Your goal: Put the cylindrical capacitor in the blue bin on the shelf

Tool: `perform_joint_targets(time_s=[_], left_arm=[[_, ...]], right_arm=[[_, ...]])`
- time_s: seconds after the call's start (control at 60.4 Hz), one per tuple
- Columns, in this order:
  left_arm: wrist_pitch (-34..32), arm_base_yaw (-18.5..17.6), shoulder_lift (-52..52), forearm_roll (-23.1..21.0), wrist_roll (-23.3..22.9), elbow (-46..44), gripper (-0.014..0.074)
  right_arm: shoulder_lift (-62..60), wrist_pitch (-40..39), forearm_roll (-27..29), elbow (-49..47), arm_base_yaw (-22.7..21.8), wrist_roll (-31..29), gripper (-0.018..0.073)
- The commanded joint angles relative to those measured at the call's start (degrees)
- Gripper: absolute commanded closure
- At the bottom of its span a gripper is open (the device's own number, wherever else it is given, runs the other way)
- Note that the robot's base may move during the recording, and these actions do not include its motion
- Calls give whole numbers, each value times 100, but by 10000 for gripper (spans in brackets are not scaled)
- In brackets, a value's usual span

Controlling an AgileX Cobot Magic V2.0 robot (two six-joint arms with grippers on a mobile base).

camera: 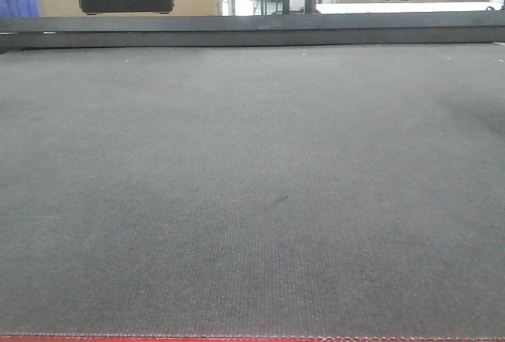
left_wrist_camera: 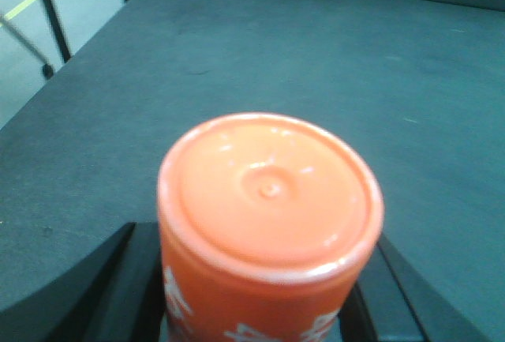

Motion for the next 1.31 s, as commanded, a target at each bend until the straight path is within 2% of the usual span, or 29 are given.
perform_joint_targets(time_s=[0.0,0.232,0.364,0.463,0.695,0.894,1.291], left_arm=[[598,-283,-524,74,-11,-36,707],[1966,-1247,-1576,42,-11,-36,707],[2684,-1551,-2065,-168,-11,-36,707],[2991,-1574,-2394,-349,-11,6,707],[3024,-1574,-3368,-484,-11,850,707],[3069,-1574,-4168,-484,-11,1375,707],[3420,-1574,-4839,-484,99,1375,707]], right_arm=[[-261,416,-26,-26,-14,-16,711],[-746,1325,-16,207,-14,-16,711],[-1199,1364,17,831,-14,-16,711],[-1605,1364,26,1393,-14,-16,711],[-2627,1495,32,2234,-14,-16,711],[-3323,1871,32,2218,41,-16,711],[-4501,2622,-86,1359,730,-28,711]])
